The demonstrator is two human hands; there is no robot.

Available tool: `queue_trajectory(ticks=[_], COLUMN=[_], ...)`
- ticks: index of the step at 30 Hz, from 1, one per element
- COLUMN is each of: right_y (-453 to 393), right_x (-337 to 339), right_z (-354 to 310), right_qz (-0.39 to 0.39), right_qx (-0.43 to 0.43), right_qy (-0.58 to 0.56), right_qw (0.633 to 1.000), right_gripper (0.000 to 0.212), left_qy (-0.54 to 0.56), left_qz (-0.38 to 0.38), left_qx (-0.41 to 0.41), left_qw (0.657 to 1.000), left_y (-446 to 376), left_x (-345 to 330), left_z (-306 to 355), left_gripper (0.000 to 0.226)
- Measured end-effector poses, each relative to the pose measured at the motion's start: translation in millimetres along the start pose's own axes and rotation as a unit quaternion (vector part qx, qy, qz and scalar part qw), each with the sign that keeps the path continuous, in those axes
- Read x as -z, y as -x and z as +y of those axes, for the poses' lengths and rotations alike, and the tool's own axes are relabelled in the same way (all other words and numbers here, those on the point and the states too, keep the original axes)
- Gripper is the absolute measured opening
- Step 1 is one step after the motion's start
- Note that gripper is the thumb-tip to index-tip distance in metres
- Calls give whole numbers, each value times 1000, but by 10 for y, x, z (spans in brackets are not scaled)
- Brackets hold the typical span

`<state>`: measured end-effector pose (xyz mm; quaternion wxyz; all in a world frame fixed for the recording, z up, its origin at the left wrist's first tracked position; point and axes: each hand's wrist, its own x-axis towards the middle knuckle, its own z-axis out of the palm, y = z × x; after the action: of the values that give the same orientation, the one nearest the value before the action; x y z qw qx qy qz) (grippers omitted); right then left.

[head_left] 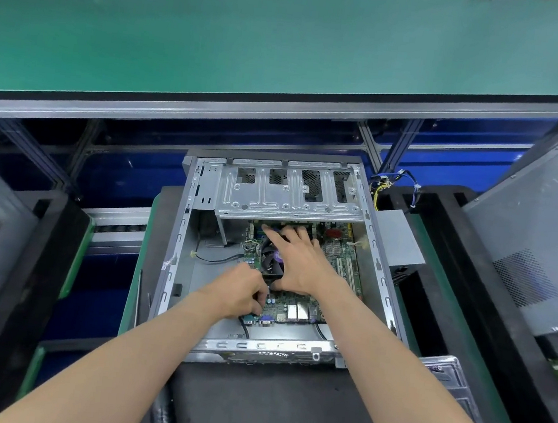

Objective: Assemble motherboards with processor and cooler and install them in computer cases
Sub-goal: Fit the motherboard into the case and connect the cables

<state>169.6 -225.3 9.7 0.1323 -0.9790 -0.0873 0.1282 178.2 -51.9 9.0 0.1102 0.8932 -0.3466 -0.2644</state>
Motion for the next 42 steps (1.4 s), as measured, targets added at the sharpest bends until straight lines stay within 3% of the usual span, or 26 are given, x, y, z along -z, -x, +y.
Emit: queue_trajectory(ticks=[7,12,14,16,18,20,21,23,26,31,36,42], right_y=[-4,-15,-22,-32,-33,-35,-33,-33,-32,-12,41,92], right_x=[-16,-8,3,13,19,26,31,51,54,79,157,212], right_z=[-8,-13,-14,-16,-10,4,5,1,-13,-29,-43,-61], right_qz=[-1,-7,-11,-12,-12,-14,-15,-14,-5,6,22,39], right_qx=[-8,-12,-13,-10,-6,-3,-3,-1,17,31,15,-8], right_qy=[-14,-22,-28,-36,-41,-45,-49,-59,-55,-42,-67,-102], right_qw=[1000,1000,999,999,999,999,999,998,998,999,997,994], right_gripper=[117,117,117,117,119,121,122,124,125,120,111,106], left_qy=[-49,-3,13,43,124,199,205,180,129,85,89,358], left_qz=[15,18,4,37,157,287,310,264,163,132,232,328], left_qx=[-24,-23,-10,33,109,188,220,262,310,344,391,335], left_qw=[998,1000,1000,998,974,918,902,911,928,926,886,807], left_y=[-34,-51,-29,17,43,20,4,-37,-121,-134,-32,-17], left_x=[-82,-81,-48,9,61,94,112,133,62,27,153,172], left_z=[15,-78,-88,-83,-69,-104,-122,-162,-248,-267,-162,-183], left_gripper=[7,3,7,17,33,33,31,17,38,33,21,24])
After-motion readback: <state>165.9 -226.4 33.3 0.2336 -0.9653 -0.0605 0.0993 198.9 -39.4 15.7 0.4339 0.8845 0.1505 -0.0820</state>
